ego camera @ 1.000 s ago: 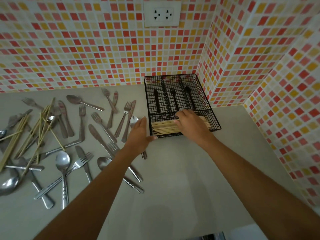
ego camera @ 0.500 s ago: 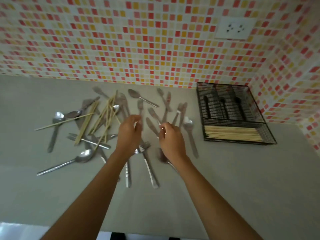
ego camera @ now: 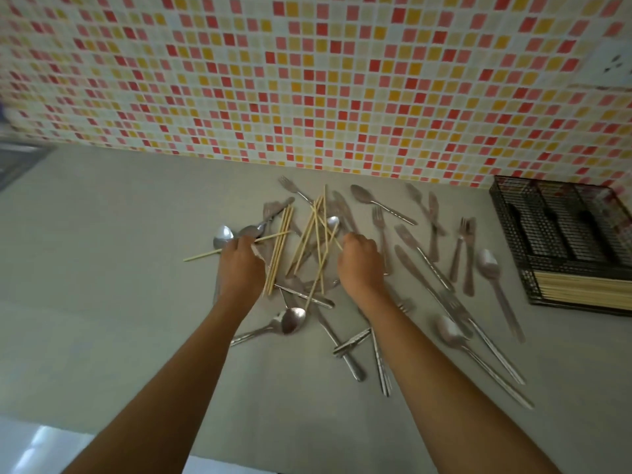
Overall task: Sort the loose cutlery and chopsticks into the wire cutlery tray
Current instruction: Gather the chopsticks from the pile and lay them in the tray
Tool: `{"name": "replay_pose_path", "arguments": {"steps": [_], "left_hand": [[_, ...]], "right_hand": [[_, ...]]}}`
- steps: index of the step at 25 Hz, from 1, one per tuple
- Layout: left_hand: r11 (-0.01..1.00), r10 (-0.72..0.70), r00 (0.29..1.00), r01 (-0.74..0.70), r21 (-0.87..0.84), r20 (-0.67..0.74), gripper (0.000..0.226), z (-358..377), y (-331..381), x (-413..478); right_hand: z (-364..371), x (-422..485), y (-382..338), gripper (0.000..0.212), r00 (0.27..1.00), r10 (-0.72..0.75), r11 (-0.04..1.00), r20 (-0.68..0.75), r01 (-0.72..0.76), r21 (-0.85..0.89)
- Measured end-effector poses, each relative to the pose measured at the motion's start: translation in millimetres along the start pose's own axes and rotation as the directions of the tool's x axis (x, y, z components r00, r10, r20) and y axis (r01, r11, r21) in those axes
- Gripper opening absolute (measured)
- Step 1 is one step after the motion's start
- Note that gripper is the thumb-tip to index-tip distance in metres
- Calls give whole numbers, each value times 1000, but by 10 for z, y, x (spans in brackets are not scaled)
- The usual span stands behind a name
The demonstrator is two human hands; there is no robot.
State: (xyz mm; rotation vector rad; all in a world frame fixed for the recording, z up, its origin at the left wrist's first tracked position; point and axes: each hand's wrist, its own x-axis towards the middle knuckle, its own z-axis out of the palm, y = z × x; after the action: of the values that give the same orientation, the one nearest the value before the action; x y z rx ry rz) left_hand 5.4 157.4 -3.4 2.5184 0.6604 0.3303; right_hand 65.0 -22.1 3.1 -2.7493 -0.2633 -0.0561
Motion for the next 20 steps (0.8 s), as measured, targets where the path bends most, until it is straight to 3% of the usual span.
{"name": "replay_pose_path", "arguments": {"steps": [4,9,13,20], "left_hand": [[980,99,988,-117,162,117,55,24,-229,361],[879,184,957,-263,398,225,42,46,-319,638],[796,300,921,-384,468,247,38,111,-350,749],[713,339,887,-460,530,314,18,103,-244,819]], "right_hand": [[185,134,-84,29,998,37,989,43,-30,-145],[230,219,-106,29,994,81,978,69,-65,-200],[120,213,-107,26,982,175,971,74,-160,-176],[-65,42,-108,32,964,238,958,122,-212,-194]]}}
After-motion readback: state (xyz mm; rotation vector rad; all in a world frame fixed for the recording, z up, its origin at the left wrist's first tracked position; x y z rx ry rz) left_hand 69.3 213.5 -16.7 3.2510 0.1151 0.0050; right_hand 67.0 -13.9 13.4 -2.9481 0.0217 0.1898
